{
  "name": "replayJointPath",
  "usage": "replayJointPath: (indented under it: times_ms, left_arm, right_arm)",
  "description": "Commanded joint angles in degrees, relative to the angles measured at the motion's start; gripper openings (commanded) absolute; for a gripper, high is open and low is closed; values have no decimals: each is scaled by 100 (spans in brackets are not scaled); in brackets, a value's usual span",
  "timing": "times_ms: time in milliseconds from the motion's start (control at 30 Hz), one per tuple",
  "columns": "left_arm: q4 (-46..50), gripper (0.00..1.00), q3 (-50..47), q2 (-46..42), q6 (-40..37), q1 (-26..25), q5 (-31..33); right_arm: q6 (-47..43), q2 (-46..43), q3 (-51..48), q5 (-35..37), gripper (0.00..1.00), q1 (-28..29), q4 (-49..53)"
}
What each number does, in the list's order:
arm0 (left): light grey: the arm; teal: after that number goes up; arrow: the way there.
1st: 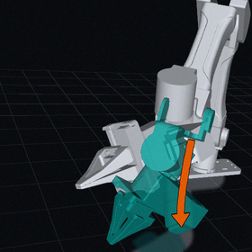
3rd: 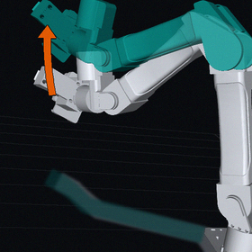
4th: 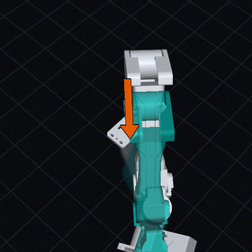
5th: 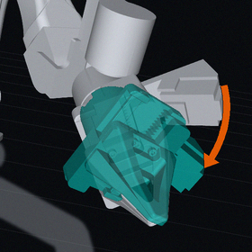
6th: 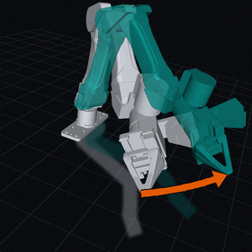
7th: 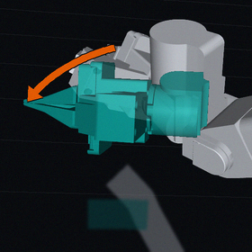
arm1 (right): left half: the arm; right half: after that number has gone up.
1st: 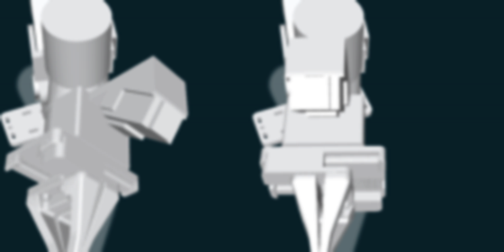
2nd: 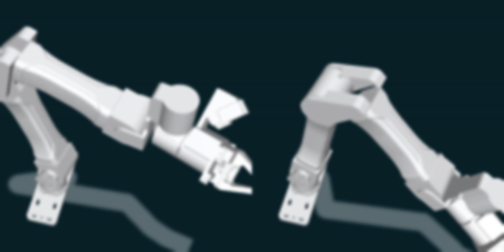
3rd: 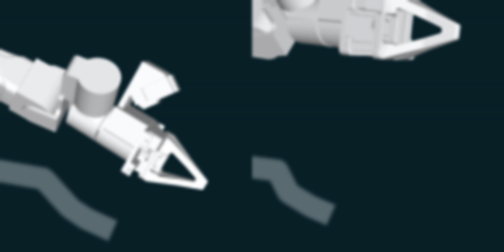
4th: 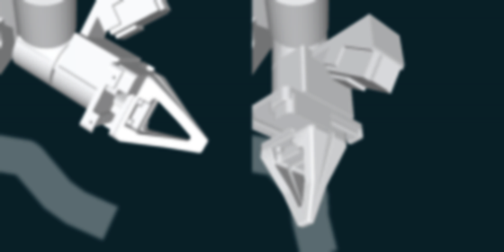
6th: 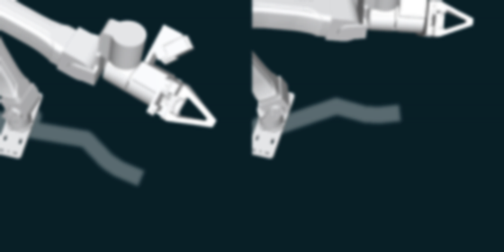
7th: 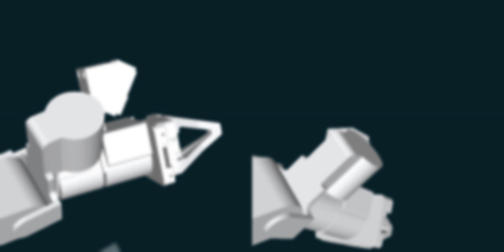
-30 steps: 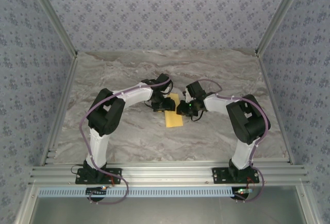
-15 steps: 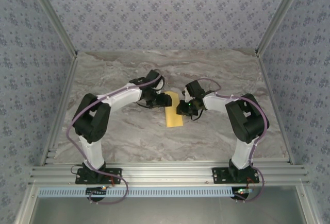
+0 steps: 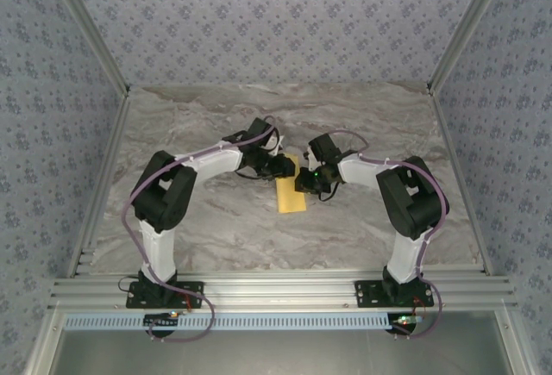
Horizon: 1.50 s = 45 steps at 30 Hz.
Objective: Fold a paper plane with a square sheet of paper (fold left side to right side)
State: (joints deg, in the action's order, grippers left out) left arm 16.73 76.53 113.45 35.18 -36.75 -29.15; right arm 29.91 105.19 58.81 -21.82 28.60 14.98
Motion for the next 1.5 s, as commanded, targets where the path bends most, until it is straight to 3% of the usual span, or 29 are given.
replayJointPath:
  times_ms: [0,500,800,1067,1467]
  left_arm:
    - [135,29,-14,139,-98,-7,85]
    - [229,29,-489,226,-333,303,324]
    - [304,28,-718,-313,-537,658,187]
    - [-322,28,-543,-474,-173,436,-317]
    - [-243,28,-125,459,-68,156,40]
  right_arm:
    - [-124,262,44,255,17,67,437]
    - [-280,371,108,269,17,76,743]
    - [-306,371,83,207,17,72,732]
    - [-311,362,114,195,17,80,726]
    - [-310,304,123,148,17,92,737]
